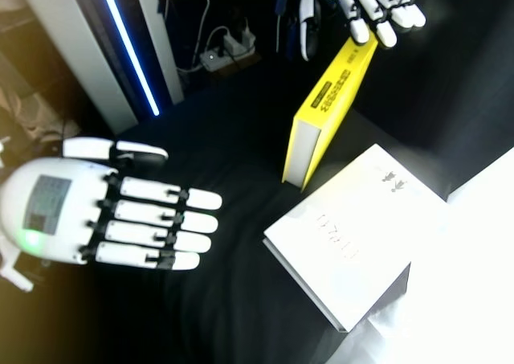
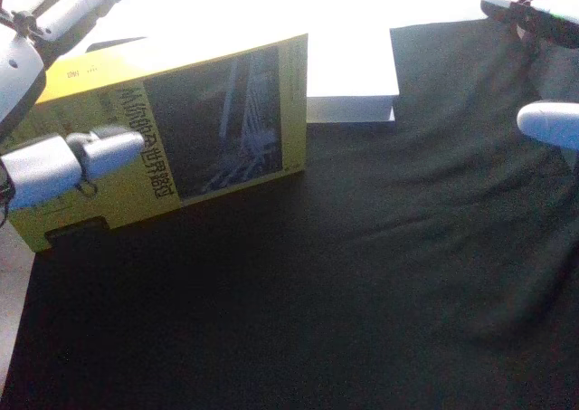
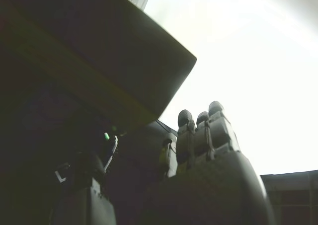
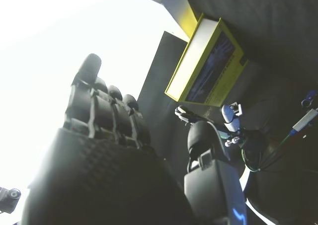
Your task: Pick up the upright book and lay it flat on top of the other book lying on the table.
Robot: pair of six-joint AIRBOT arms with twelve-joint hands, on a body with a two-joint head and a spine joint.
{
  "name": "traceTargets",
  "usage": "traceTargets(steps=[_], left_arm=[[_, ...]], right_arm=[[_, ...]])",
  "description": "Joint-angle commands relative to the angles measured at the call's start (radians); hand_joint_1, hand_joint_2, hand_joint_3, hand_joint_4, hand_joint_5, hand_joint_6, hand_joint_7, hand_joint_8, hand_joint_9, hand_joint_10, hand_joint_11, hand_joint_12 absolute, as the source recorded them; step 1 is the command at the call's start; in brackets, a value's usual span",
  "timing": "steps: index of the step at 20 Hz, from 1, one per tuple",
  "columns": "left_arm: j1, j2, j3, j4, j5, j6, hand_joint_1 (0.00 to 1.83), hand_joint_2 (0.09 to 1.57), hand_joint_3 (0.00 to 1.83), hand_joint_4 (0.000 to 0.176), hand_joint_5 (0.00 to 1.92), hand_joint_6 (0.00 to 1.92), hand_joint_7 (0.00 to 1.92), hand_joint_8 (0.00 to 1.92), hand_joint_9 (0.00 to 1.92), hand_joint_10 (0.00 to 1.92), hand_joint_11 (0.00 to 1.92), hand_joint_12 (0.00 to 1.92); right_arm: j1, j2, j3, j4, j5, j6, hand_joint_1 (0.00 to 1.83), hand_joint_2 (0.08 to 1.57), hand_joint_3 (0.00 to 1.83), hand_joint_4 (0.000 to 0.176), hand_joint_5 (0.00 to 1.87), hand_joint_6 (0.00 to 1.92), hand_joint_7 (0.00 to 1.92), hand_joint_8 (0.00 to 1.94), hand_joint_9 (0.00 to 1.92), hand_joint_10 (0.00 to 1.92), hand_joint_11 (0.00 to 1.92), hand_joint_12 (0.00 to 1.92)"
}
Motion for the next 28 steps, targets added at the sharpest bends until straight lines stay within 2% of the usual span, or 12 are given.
traceTargets(steps=[1,6,7,8,14,18,20,21,22,23,25,28], left_arm=[[-0.012,0.003,0.001,0.013,-0.131,0.004,0.36,1.21,0.01,0.090,0.00,0.00,0.00,0.00,0.00,0.00,0.00,0.00],[-0.012,0.001,0.004,0.012,-0.119,0.004,0.38,1.20,0.00,0.086,0.00,0.00,0.00,0.00,0.00,0.00,0.00,0.00],[-0.012,0.001,0.004,0.007,-0.117,0.004,0.36,1.16,0.00,0.129,0.00,0.00,0.00,0.00,0.00,0.00,0.00,0.00],[-0.012,0.002,0.006,0.001,-0.111,0.005,0.37,1.14,0.00,0.101,0.00,0.00,0.00,0.00,0.00,0.00,0.00,0.00],[-0.012,0.006,0.022,-0.063,-0.092,0.005,0.37,1.08,0.00,0.108,0.00,0.00,0.00,0.00,0.00,0.00,0.00,0.00],[-0.013,-0.006,0.031,-0.100,-0.070,0.004,0.40,1.02,0.00,0.154,0.00,0.00,0.00,0.00,0.00,0.00,0.00,0.00],[-0.013,-0.022,0.044,-0.120,-0.049,0.003,0.49,1.05,0.00,0.101,0.00,0.00,0.03,0.01,0.00,0.00,0.01,0.00],[-0.013,-0.037,0.054,-0.121,-0.030,-0.005,0.64,1.09,0.00,0.009,0.18,0.02,0.35,0.03,0.29,0.19,0.00,0.93],[-0.015,-0.047,0.058,-0.121,-0.024,-0.010,0.75,1.10,0.00,0.000,0.40,0.04,0.56,0.06,0.42,0.44,0.04,1.39],[-0.015,-0.051,0.058,-0.118,-0.023,-0.017,0.95,1.19,0.01,0.000,0.71,1.03,0.72,0.77,0.66,1.21,0.50,1.77],[-0.014,-0.058,0.059,-0.115,-0.021,-0.022,1.03,1.20,0.00,0.000,0.71,1.64,0.75,1.74,0.79,1.86,0.82,1.91],[-0.006,-0.051,0.045,-0.080,-0.056,-0.049,1.17,1.15,0.00,0.000,1.00,1.92,1.17,1.92,1.29,1.92,1.37,1.92]], right_arm=[[0.014,0.008,0.000,0.037,0.114,0.002,0.29,1.25,0.07,0.000,0.00,0.00,0.00,0.00,0.00,0.00,0.00,0.00],[0.014,0.011,-0.003,0.037,0.114,0.002,0.37,1.24,0.04,0.000,0.00,0.00,0.00,0.00,0.00,0.00,0.00,0.00],[0.014,0.011,-0.004,0.036,0.114,0.002,0.36,1.24,0.04,0.000,0.00,0.00,0.00,0.00,0.00,0.00,0.00,0.00],[0.014,0.012,-0.006,0.035,0.114,0.002,0.34,1.24,0.03,0.000,0.00,0.00,0.00,0.00,0.00,0.00,0.00,0.00],[0.014,0.024,-0.017,0.028,0.114,0.002,0.32,1.25,0.03,0.000,0.00,0.00,0.00,0.00,0.00,0.00,0.00,0.00],[0.014,0.028,-0.029,0.028,0.115,0.003,0.39,1.25,0.02,0.000,0.00,0.00,0.00,0.00,0.00,0.00,0.00,0.00],[0.014,0.028,-0.030,0.026,0.115,0.006,0.42,1.24,0.01,0.000,0.00,0.00,0.00,0.00,0.00,0.00,0.00,0.00],[0.014,0.028,-0.032,0.025,0.115,0.006,0.45,1.24,0.01,0.000,0.00,0.00,0.00,0.00,0.00,0.00,0.00,0.00],[0.014,0.028,-0.034,0.025,0.115,0.006,0.46,1.24,0.01,0.000,0.00,0.00,0.00,0.00,0.00,0.00,0.00,0.00],[0.014,0.028,-0.034,0.025,0.116,0.008,0.46,1.24,0.01,0.000,0.00,0.00,0.00,0.00,0.00,0.00,0.00,0.00],[0.014,0.028,-0.034,0.025,0.118,0.012,0.46,1.24,0.01,0.000,0.00,0.00,0.00,0.00,0.00,0.00,0.00,0.00],[0.014,0.028,-0.037,0.025,0.123,0.014,0.53,1.25,0.01,0.000,0.00,0.00,0.00,0.00,0.00,0.00,0.00,0.00]])
